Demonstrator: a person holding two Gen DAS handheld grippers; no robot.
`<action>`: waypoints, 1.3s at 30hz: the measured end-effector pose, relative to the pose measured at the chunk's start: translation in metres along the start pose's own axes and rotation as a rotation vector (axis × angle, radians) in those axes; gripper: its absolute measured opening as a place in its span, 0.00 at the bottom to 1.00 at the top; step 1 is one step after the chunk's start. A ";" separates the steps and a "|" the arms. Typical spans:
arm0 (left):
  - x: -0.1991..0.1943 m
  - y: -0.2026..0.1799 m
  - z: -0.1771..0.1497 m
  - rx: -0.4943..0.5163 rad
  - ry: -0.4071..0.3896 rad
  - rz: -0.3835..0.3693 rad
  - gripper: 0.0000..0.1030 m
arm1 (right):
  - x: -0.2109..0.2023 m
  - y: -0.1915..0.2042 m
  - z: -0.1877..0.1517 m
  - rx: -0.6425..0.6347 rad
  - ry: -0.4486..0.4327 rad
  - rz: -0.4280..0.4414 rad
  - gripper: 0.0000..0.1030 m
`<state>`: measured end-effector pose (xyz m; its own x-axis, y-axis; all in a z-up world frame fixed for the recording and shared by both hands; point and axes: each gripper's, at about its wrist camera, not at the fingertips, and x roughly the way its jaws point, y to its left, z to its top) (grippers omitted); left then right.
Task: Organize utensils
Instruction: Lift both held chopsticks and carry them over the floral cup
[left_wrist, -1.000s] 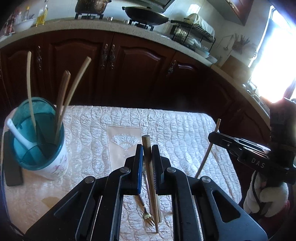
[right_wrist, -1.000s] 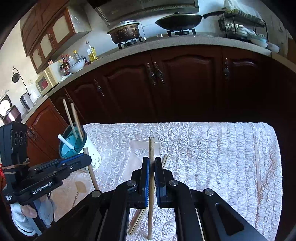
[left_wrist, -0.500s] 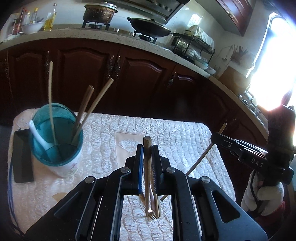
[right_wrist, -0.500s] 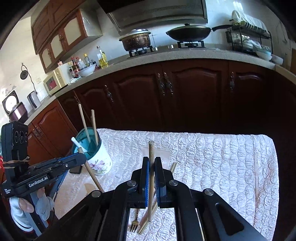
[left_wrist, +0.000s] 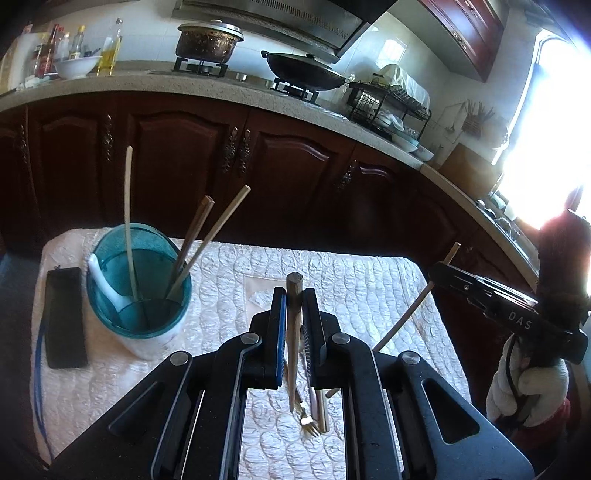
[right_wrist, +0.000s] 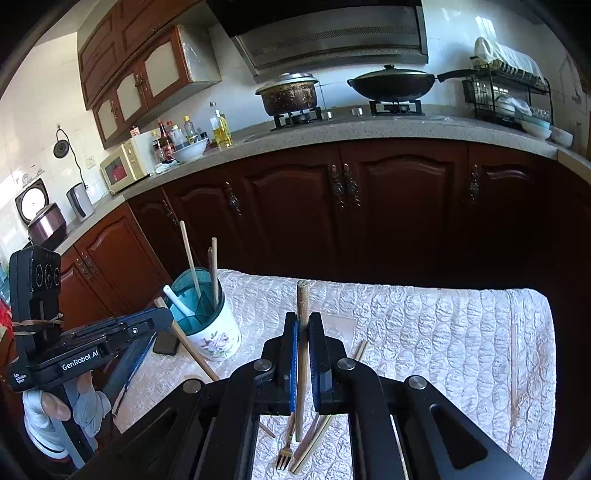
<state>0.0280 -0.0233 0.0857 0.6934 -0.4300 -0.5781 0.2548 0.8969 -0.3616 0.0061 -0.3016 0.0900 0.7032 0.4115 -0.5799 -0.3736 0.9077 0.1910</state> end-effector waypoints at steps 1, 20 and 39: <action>-0.001 0.001 0.000 0.000 -0.001 0.003 0.07 | 0.000 0.000 0.001 -0.001 -0.002 0.003 0.05; -0.025 0.018 0.002 -0.015 -0.039 0.047 0.07 | 0.009 0.031 0.013 -0.047 0.000 0.055 0.05; -0.094 0.048 0.038 -0.024 -0.148 0.107 0.07 | 0.014 0.077 0.044 -0.085 -0.019 0.203 0.05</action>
<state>0.0004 0.0636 0.1503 0.8075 -0.3109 -0.5013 0.1591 0.9331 -0.3225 0.0141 -0.2221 0.1312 0.6194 0.5869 -0.5214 -0.5573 0.7965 0.2344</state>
